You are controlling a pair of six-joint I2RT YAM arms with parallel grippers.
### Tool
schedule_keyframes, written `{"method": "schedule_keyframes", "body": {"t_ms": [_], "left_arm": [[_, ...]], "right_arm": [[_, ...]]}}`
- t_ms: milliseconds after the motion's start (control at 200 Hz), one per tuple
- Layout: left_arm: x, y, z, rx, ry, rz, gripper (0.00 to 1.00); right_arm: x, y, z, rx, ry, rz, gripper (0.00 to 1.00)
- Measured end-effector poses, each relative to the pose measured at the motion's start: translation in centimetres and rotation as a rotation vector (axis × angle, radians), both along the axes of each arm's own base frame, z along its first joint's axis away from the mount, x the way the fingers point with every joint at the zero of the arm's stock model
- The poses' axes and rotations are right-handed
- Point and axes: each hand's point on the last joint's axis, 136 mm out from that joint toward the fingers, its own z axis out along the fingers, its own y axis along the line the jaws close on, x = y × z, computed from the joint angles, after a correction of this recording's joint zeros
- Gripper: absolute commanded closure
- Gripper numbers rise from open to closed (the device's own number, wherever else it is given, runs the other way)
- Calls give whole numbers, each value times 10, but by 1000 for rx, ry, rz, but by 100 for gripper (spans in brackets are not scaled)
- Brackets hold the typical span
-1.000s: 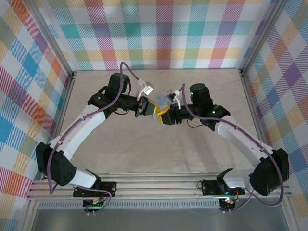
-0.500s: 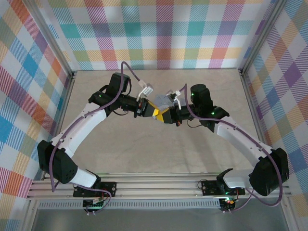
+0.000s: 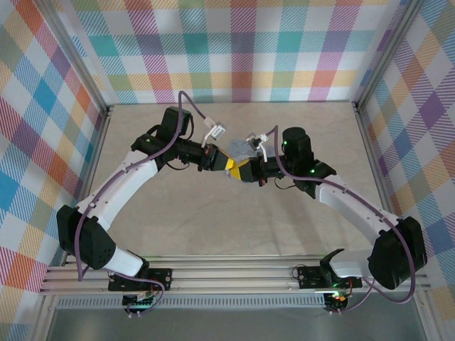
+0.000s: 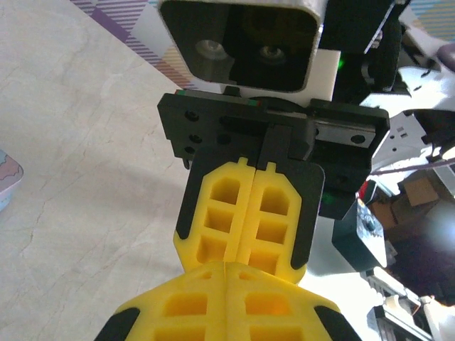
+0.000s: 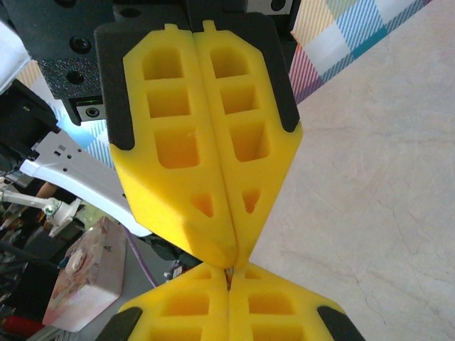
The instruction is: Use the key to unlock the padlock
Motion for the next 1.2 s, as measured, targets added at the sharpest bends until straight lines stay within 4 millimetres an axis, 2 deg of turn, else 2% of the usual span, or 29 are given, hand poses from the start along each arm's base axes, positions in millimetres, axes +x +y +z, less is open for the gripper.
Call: {"method": "schedule_keyframes", "body": {"t_ms": [65, 100, 150, 210, 260, 335, 385, 580, 760, 1010, 1200], "left_arm": [[3, 0, -1, -3, 17, 14, 100], [4, -1, -2, -4, 28, 22, 97], [6, -1, -4, -5, 44, 34, 88], [9, -2, -6, -7, 65, 51, 70], [12, -3, -7, -13, 61, 64, 58], [15, -4, -9, -18, 73, 95, 47], [18, -3, -8, -24, 68, 116, 43], [22, 12, 5, -93, 17, 234, 43], [27, 37, 11, -191, -11, 363, 49], [28, 39, 6, -273, 23, 395, 53], [25, 36, 17, -318, 11, 373, 56]], "right_arm": [[2, 0, 0, 14, 0, -10, 100], [3, 1, -2, 20, -1, -18, 100], [5, 0, -3, 27, 2, -27, 100], [7, 0, -5, 35, 3, -43, 100], [6, 1, -6, 41, 4, -44, 100], [6, 3, -4, 53, 0, -49, 100], [7, 3, -2, 61, -7, -55, 100], [11, 1, 2, 90, -20, -93, 100], [17, 1, 6, 110, -10, -132, 100], [24, 5, 11, 150, 17, -140, 100], [29, 11, 2, 150, 65, -125, 100]]}}
